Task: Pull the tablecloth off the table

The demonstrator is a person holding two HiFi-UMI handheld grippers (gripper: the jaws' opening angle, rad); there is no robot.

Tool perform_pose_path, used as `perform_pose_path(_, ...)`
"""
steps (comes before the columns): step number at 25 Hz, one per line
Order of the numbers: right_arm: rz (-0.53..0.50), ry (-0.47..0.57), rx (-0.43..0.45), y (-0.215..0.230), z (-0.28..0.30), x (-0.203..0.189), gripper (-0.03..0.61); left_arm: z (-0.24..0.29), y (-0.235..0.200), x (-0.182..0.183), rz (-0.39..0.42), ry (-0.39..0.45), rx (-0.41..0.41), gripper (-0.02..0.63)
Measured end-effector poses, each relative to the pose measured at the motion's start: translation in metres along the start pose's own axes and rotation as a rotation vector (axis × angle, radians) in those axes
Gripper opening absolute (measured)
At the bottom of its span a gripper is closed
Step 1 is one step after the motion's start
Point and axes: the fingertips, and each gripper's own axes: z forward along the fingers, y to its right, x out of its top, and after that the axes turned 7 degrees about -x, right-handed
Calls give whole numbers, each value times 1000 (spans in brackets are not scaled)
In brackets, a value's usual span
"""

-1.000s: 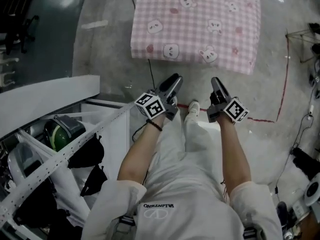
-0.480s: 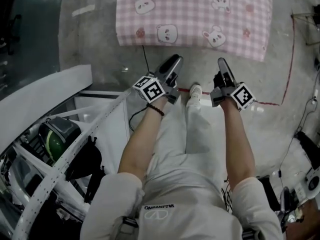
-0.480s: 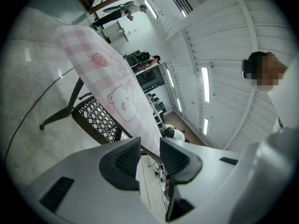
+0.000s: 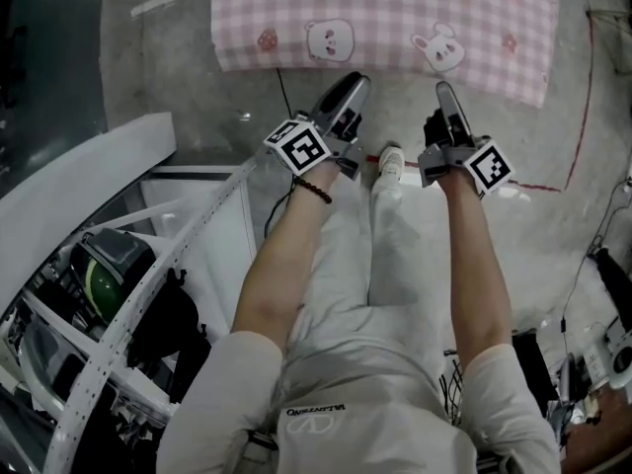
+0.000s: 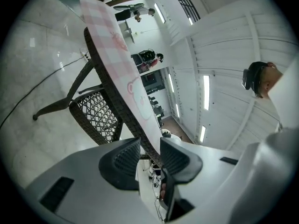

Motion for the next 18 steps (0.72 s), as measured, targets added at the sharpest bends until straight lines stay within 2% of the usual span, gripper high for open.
perform_pose_path(13, 31, 74, 55, 0, 15, 17, 138, 23, -11, 16, -67, 93, -61, 113)
perform_pose_path(16, 65, 95, 84, -5, 18, 21, 130, 24, -12, 19, -86, 116, -64, 101)
perform_pose_path(18, 90, 116, 106, -9, 20, 25, 113, 25, -12, 21, -86, 128, -65, 64)
